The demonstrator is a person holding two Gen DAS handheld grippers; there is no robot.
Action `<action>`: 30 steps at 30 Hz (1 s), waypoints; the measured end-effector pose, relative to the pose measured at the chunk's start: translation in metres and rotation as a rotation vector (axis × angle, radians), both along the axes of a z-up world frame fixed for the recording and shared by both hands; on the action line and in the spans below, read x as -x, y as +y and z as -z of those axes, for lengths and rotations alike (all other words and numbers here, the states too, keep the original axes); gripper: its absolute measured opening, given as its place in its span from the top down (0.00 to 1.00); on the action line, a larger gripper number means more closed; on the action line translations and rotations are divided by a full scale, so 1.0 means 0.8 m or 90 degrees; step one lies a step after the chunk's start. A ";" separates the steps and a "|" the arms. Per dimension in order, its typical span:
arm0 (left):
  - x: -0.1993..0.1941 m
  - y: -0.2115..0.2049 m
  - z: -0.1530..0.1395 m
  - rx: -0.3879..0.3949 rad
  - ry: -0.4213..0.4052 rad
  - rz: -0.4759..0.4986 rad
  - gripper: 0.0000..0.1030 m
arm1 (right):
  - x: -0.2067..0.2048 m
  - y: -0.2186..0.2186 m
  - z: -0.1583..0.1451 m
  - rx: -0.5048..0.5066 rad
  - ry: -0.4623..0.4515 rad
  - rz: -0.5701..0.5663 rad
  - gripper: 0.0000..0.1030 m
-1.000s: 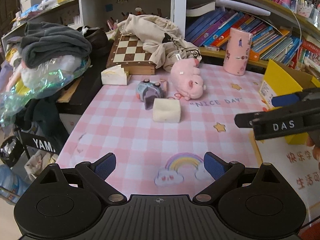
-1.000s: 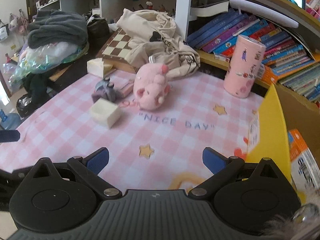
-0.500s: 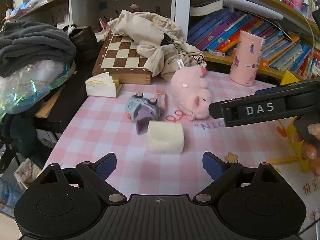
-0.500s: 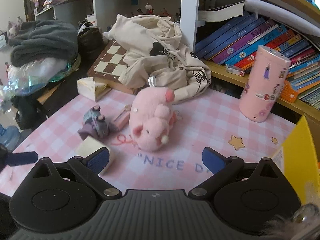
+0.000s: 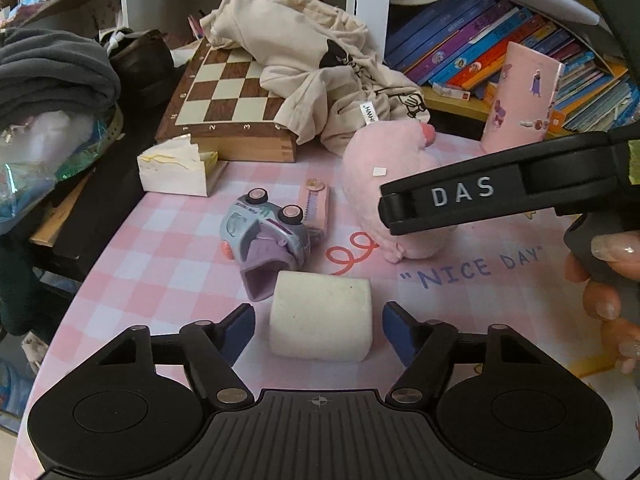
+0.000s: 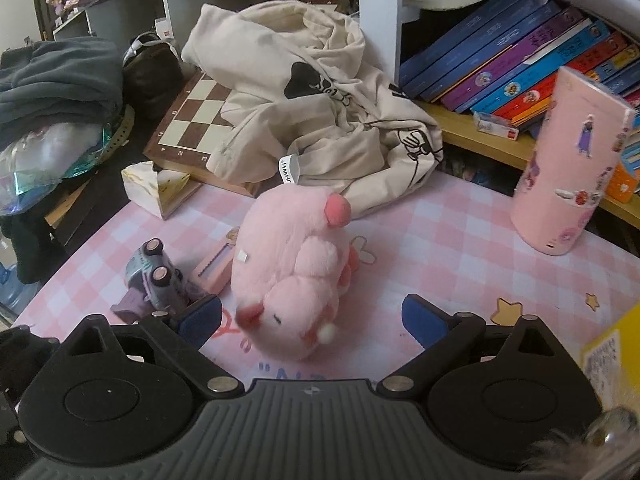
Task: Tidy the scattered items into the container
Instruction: 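Grasp the white foam cube with the left tool while the right tool grasps the pink pig plush, then carry the white foam cube and pink pig plush with both tools toward the yellow box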
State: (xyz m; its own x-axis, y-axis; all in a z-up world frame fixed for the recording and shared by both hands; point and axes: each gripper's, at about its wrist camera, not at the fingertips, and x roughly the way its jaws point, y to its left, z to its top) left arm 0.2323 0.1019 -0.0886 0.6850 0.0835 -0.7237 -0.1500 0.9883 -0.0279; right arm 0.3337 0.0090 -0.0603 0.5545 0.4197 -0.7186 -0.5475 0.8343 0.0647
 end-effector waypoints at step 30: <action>0.076 0.006 -0.028 0.031 -0.003 -0.033 0.56 | 0.055 -0.018 -0.004 -0.047 0.061 -0.064 0.51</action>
